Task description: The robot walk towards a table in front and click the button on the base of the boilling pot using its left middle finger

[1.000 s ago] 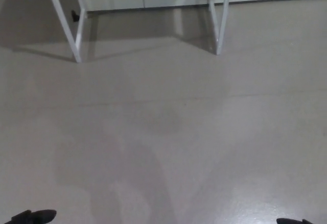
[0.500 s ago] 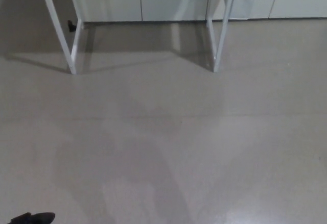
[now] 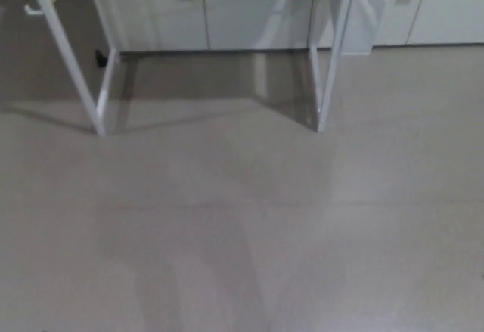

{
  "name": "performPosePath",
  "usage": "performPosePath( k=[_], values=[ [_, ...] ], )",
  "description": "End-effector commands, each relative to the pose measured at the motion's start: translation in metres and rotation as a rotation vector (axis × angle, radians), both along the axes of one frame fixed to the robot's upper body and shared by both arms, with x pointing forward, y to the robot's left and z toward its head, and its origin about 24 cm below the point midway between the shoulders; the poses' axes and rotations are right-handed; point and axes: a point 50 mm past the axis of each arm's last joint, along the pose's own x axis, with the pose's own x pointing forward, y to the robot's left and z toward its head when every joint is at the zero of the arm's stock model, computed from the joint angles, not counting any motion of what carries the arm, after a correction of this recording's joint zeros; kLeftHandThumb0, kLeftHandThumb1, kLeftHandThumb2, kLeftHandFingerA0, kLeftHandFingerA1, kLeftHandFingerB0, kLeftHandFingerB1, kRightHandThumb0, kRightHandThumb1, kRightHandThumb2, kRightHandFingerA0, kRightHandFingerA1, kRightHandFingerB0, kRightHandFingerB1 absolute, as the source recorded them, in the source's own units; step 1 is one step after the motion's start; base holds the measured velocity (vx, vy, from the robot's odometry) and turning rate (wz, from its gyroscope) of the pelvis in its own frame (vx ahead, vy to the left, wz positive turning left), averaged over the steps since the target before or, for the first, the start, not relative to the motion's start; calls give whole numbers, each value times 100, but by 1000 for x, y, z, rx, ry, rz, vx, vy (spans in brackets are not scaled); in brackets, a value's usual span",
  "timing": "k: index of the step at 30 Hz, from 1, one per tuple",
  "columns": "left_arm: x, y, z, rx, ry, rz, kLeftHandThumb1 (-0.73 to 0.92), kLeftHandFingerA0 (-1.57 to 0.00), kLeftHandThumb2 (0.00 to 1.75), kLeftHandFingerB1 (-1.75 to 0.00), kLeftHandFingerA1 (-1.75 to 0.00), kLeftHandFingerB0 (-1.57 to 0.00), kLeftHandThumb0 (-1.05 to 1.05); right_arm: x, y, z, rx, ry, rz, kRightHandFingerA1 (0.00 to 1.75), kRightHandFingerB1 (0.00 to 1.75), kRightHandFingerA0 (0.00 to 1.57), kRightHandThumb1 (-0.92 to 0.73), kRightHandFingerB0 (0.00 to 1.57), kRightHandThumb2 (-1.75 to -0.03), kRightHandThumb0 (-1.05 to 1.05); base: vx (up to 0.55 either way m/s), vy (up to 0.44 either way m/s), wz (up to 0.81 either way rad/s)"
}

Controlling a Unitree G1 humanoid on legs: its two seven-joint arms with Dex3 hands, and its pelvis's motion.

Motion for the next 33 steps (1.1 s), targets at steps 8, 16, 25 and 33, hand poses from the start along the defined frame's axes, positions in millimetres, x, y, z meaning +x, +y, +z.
performPosePath(
  k=[8,16,25,33],
  values=[
    [2,7,4,28,-20,-22,45,-60,78,-48,-53,-45,-53,1,0,-1,-3,-15,-10,53,47,56,-68,47,-60,-29,366,170,-12],
    [-4,8,4,23,-4,-28,45,-59,77,-47,-53,-44,-53,-10,2,-3,0,-3,-5,54,46,57,-68,46,-59,-29,314,-54,19],
    [-3,8,2,25,0,-37,45,-58,78,-48,-53,-43,-54,-7,2,-3,5,4,12,54,47,57,-67,46,-59,-32,267,-61,-1],
    [-2,3,2,29,-14,-48,45,-61,79,-48,-54,-43,-55,-8,-3,0,-26,7,59,53,47,60,-68,51,-59,-35,207,174,-5]
  ],
)
